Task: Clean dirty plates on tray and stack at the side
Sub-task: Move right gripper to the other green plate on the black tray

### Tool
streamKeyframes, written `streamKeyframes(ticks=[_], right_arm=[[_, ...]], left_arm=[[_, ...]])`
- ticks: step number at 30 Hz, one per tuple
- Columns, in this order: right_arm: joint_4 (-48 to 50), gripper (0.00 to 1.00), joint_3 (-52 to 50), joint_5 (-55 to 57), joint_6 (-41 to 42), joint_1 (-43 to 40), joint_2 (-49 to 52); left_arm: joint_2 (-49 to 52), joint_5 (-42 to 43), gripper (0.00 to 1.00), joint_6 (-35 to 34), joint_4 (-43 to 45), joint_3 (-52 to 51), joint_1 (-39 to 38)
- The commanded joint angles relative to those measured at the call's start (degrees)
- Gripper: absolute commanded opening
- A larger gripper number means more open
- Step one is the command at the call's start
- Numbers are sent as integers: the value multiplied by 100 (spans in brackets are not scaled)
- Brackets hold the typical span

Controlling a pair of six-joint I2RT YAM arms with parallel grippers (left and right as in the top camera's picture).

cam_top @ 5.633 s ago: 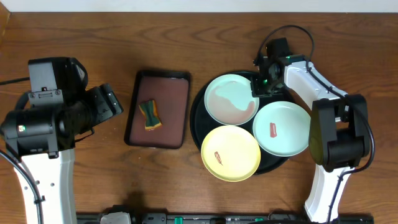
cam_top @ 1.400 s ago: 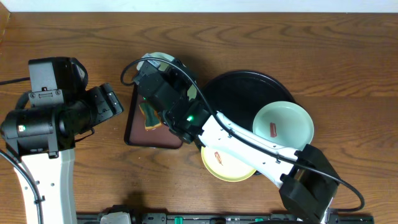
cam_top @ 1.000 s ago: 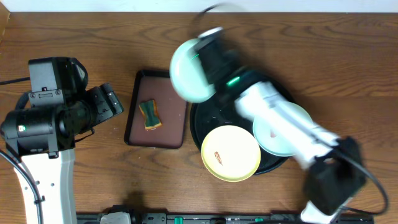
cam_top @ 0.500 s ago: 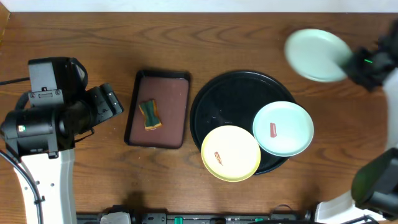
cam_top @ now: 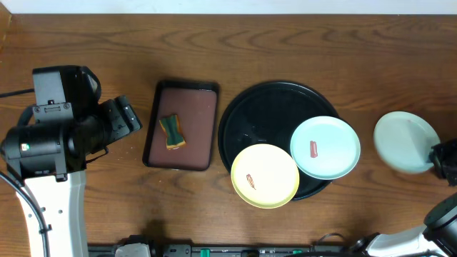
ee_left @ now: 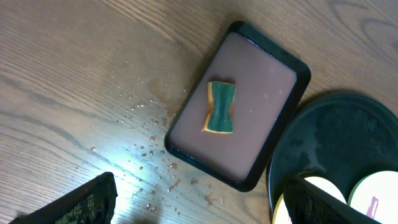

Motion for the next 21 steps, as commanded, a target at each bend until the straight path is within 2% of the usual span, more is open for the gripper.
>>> streamKeyframes(ticks=[1,2,5,7,11,13,17,21], right_arm=[[55,59,4,219,-229,20,-20],[46,63,22,188,-229,20,-72],[72,64,28,44,-234,33,-354],[133,62,28,-306,-433,79,-645],[297,55,28,-1862,-857,369,-1209],[269,54,28,-2120,-942,691,-1456],[-125,50,28,-1650,-1405,1596,-1639],[-529,46,-111,-72,-1475,2645,-1493]], left_arm=[[-22,-55,86,35,-7,42,28],[-22,-55,86,35,-9,42,28],[-22,-55,86,35,-9,42,28],[-22,-55,86,35,-7,42,28],[-22,-55,86,35,-9,42,28],[-22,-55,86,35,-7,42,28],[-22,-55,86,35,-9,42,28],[-22,-55,87,35,-7,42,28]])
